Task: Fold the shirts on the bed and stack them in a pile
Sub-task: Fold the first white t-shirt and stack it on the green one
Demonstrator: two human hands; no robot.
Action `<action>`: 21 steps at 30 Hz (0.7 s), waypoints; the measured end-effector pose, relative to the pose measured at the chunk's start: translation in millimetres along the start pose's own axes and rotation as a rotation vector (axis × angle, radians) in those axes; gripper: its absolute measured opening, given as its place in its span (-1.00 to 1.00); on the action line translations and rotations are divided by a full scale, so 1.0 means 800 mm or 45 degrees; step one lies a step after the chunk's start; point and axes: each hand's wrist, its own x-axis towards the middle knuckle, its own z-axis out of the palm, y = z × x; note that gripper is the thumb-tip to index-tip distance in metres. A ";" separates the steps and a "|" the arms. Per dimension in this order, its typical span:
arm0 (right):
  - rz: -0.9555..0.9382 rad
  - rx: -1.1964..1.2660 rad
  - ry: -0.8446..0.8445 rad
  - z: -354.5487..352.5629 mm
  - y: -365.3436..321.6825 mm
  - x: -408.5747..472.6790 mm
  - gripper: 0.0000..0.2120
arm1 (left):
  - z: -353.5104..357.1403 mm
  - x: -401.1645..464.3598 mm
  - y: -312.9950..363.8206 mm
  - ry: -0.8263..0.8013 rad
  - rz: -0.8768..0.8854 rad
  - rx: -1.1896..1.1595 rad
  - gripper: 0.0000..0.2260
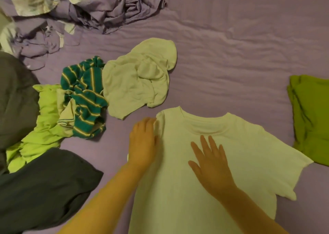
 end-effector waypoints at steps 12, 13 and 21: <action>-0.239 -0.116 -0.063 0.009 -0.096 0.052 -0.06 | -0.051 0.066 -0.077 -0.805 -0.287 -0.545 -0.77; -0.222 -0.078 -0.110 0.009 -0.100 0.052 -0.01 | -0.055 0.065 -0.082 -0.815 -0.271 -0.568 -0.80; -0.133 -0.087 -0.107 0.015 -0.133 0.062 -0.06 | -0.056 0.075 -0.105 -0.505 -0.282 -0.186 -0.82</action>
